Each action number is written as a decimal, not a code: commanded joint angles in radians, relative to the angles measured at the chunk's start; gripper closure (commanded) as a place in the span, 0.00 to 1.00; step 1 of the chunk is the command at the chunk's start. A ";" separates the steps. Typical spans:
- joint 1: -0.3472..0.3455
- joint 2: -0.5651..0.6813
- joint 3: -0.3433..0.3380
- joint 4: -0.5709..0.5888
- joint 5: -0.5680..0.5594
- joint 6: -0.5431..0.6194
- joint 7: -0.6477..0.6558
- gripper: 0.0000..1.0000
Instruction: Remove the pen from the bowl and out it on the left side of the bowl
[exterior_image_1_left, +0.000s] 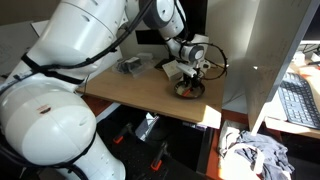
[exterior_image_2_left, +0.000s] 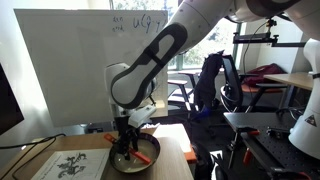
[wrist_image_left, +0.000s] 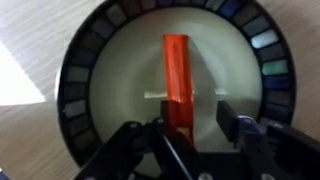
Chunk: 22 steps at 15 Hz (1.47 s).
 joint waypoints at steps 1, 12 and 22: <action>-0.005 0.016 0.011 0.036 -0.005 -0.047 0.007 0.75; 0.039 -0.127 -0.010 -0.108 -0.150 0.002 -0.087 0.98; 0.050 -0.416 0.140 -0.433 -0.181 0.026 -0.368 0.98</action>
